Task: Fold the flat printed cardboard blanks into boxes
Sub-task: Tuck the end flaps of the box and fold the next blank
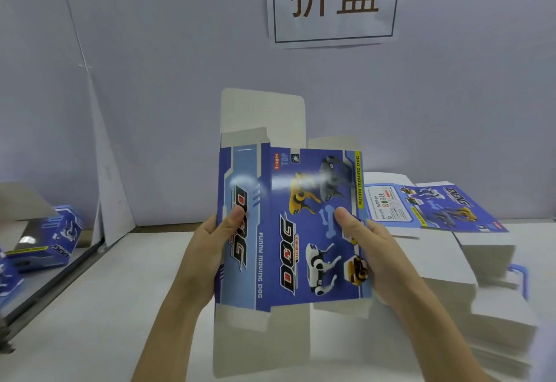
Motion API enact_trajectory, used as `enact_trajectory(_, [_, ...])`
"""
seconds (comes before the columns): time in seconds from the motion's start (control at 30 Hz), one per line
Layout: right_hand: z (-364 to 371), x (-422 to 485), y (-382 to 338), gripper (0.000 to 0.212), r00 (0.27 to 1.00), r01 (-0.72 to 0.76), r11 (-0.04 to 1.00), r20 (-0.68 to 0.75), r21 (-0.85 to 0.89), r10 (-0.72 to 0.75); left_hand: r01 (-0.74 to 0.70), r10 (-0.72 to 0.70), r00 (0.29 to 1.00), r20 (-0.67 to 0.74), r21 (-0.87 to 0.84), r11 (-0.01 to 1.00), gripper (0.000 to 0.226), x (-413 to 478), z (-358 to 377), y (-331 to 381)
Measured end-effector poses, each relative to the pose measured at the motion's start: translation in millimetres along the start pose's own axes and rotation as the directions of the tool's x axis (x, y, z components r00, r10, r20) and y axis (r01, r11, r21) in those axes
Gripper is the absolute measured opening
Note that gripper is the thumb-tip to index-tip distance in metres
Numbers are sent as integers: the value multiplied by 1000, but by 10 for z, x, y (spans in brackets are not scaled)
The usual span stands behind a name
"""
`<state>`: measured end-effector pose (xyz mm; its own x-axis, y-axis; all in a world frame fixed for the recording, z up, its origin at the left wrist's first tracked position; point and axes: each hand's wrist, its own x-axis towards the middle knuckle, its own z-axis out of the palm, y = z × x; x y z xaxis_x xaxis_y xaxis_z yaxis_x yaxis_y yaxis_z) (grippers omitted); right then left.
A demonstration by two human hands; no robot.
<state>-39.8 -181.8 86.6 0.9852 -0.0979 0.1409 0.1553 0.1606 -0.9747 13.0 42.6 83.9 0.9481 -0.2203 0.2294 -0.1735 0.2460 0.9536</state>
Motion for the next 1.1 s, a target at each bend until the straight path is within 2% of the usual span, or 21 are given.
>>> enact_trajectory(0.07, [-5, 12, 23, 67, 1000, 5, 1000, -16, 14, -5, 19, -19, 1000, 7, 6, 1000, 48, 2, 0, -1])
enact_trajectory(0.2, [-9, 28, 29, 51, 995, 47, 998, -86, -36, -50, 3, -1, 1000, -26, 77, 997, 48, 29, -7, -17])
enact_trajectory(0.33, [-29, 10, 38, 80, 999, 16, 999, -46, -50, -19, 78, -76, 994, 85, -21, 997, 50, -9, -36, -16])
enact_trajectory(0.47, [-28, 6, 28, 103, 991, -8, 993, -133, -117, -8, 37, -37, 999, 5, 26, 999, 44, 22, 0, -51])
enact_trajectory(0.53, [-31, 7, 22, 87, 988, 24, 987, -144, -158, -47, 16, -14, 999, -34, 68, 998, 43, 29, 44, -47])
enact_trajectory(0.63, [-19, -7, 2, 58, 994, 92, 985, -49, -146, -100, -68, 74, 997, -34, 159, 985, 38, 17, 111, -8])
enact_trajectory(0.67, [-29, -6, 16, 50, 994, 109, 980, -9, -168, -112, -101, 106, 994, -22, 169, 980, 44, 8, 129, 21])
enact_trajectory(0.73, [-35, -8, 22, 29, 989, 130, 974, 87, -184, -116, -138, 134, 990, 38, 146, 980, 68, -5, 156, 67])
enact_trajectory(0.8, [-35, -18, 15, 17, 984, 126, 975, 150, -184, -99, -151, 137, 986, 91, 165, 975, 87, -16, 158, 84])
enact_trajectory(0.93, [-41, -32, -3, 49, 959, 238, 942, 211, -235, -190, -181, 141, 975, 174, 244, 953, 92, -52, 88, 100])
enact_trajectory(1.1, [-38, -25, -8, 49, 912, 374, 923, 214, -85, -350, -234, 151, 932, 329, 229, 945, 88, -102, 41, 80])
